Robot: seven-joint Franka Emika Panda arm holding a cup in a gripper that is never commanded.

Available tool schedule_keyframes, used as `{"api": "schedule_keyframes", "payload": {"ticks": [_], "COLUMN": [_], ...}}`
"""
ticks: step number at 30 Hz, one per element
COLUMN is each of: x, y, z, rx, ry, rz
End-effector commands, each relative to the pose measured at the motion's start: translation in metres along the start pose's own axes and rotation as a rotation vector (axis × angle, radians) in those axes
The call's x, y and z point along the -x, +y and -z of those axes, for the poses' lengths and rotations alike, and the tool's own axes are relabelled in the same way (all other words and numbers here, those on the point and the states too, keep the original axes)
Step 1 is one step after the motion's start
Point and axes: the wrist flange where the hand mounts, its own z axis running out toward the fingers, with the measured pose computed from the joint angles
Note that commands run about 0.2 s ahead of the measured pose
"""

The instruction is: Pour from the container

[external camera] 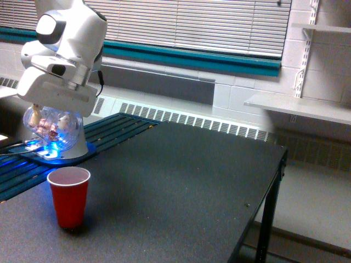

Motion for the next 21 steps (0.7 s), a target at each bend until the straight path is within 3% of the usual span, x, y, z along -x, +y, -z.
{"api": "schedule_keyframes", "payload": {"ticks": [1, 21], "x": [-0.0004, -0.0024], "y": [0.0002, -0.0094], "z": [0.0022, -0.0005], "rx": [0.031, 0.078], "ry": [0.001, -0.023], "rz": [-0.026, -0.015]}}
